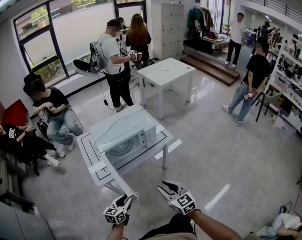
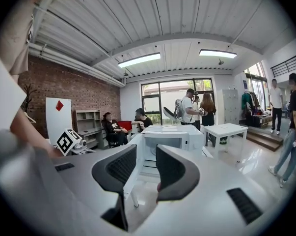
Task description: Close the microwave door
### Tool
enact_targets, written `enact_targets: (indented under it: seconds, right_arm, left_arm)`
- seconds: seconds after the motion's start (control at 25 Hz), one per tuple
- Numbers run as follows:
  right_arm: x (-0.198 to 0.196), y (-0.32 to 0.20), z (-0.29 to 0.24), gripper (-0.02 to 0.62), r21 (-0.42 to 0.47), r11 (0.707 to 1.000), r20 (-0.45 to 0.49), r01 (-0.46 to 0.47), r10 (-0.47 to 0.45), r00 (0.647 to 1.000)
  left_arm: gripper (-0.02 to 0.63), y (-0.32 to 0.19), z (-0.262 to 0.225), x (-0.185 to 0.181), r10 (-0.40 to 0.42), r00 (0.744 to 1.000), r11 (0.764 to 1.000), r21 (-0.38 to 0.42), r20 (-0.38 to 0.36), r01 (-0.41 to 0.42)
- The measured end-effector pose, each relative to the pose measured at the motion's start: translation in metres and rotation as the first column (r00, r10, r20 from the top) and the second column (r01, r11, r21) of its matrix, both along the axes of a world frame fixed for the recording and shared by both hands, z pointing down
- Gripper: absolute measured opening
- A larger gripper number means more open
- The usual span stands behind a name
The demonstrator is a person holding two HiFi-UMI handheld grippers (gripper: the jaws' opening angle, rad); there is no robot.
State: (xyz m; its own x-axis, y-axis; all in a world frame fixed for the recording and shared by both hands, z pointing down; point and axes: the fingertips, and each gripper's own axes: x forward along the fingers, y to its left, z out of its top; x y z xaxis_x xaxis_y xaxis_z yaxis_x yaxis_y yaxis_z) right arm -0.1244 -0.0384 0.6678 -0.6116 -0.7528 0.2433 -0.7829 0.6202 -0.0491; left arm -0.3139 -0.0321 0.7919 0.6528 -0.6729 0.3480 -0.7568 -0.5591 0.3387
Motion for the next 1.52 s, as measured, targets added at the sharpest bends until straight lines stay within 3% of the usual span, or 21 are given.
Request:
enact_targets:
  seconds: [0.44, 0.92, 1.12, 1.52]
  right_arm:
    - [0.045, -0.088, -0.008, 0.129, -0.027, 0.993, -0.007, 0.114, -0.114, 0.993]
    - [0.103, -0.180, -0.008, 0.127, -0.040, 0.987, -0.014, 0.153, -0.154, 0.988]
    - [0.112, -0.207, -0.009, 0.127, -0.040, 0.981, -0.022, 0.188, -0.189, 0.982]
    - [0.119, -0.245, -0.020, 0.127, -0.028, 0.967, -0.007, 0.252, -0.252, 0.968]
  left_arm:
    - [0.130, -0.041, -0.009, 0.060, -0.069, 0.997, 0.997, -0.037, -0.034, 0.068]
    - [0.133, -0.106, -0.009, 0.124, -0.106, 0.994, 0.993, -0.051, -0.034, 0.104]
    - [0.138, -0.127, -0.009, 0.137, -0.147, 0.987, 0.988, -0.058, -0.061, 0.144]
    - [0.140, -0.162, -0.013, 0.156, -0.187, 0.981, 0.981, -0.069, -0.043, 0.184]
